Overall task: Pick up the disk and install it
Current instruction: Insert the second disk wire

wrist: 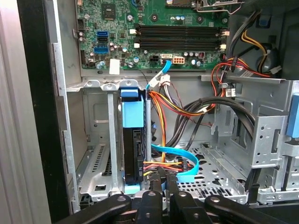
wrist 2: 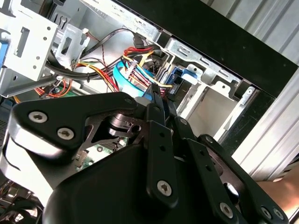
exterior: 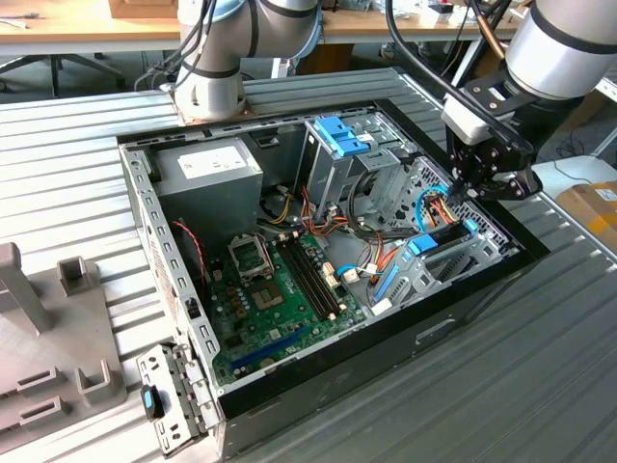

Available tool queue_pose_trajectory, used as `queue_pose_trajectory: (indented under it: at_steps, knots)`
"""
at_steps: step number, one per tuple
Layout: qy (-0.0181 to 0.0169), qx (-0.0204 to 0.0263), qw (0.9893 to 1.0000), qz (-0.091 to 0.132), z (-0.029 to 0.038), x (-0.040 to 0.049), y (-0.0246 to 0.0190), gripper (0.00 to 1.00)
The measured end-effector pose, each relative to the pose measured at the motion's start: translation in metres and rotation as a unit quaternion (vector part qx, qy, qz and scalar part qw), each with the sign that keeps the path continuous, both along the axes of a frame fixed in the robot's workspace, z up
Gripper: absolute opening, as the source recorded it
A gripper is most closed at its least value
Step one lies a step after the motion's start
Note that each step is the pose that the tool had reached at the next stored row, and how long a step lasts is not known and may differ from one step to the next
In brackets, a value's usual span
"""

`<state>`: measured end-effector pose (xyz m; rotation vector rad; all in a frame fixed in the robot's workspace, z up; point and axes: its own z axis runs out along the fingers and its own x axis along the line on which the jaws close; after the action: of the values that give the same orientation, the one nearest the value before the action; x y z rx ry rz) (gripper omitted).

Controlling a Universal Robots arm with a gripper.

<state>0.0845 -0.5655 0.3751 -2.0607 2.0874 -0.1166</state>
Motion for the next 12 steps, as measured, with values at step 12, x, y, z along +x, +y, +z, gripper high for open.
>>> queue_pose_trajectory:
  at_steps: [12]
  knots:
    - [0.0000, 0.0000, 1.0000, 0.000, -0.0001, -0.0009, -0.0005, 0.23]
